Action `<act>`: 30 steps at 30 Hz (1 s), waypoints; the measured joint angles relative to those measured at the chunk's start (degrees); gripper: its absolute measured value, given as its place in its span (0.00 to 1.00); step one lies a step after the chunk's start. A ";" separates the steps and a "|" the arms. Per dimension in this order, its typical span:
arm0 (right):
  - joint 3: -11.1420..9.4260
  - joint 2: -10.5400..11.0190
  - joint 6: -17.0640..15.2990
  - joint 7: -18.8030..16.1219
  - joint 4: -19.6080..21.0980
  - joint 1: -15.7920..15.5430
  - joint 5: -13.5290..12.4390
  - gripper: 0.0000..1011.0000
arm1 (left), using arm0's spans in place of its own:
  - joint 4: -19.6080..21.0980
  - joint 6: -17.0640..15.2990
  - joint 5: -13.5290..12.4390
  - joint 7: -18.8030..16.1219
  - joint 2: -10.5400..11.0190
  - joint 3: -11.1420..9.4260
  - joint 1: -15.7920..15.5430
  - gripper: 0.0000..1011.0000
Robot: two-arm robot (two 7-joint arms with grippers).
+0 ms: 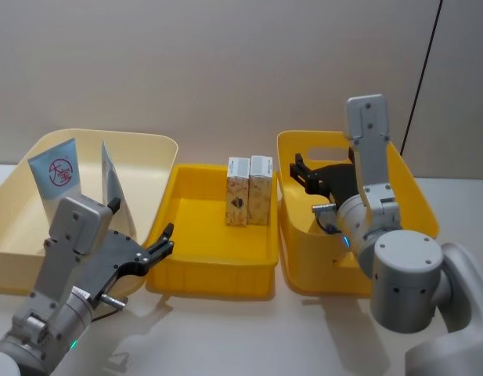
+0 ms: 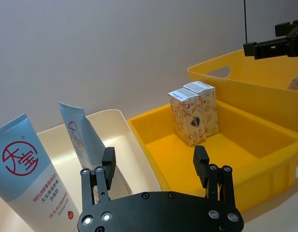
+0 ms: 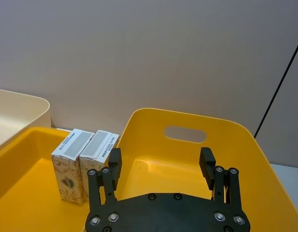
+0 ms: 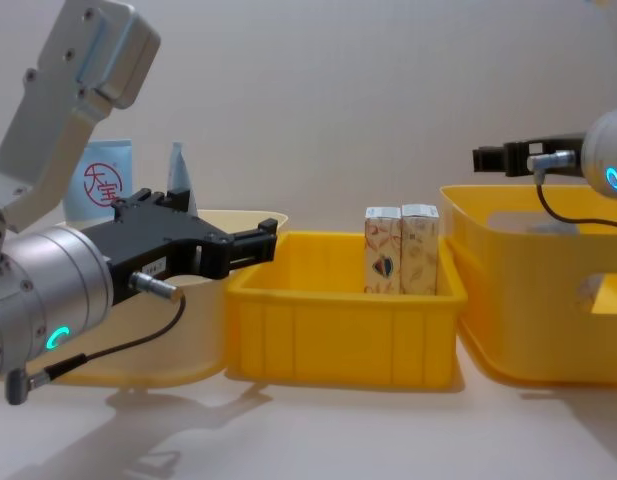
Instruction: Bimanual collaborative sorting of washing and personal care products
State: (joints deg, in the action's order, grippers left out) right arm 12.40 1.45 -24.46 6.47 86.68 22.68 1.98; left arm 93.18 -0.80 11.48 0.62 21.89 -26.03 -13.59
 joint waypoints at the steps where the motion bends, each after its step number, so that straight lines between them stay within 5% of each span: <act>1: 0.01 -0.02 0.00 -0.01 -0.07 0.03 0.01 0.99 | 0.00 0.00 0.00 0.00 0.00 0.00 0.00 0.99; 20: 0.16 -0.18 -0.08 -0.10 -1.07 0.28 0.18 0.99 | 5.07 -7.36 -1.70 -0.57 2.09 2.05 -1.70 0.99; 30: 0.16 -0.22 -0.08 -0.09 -1.21 0.33 0.19 0.99 | 4.14 -8.38 -0.76 0.69 1.73 3.53 -3.01 0.99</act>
State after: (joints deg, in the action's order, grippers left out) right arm 12.56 1.23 -24.55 6.38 85.47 23.02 2.17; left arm 97.32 -9.18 10.72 1.32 23.62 -22.50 -16.60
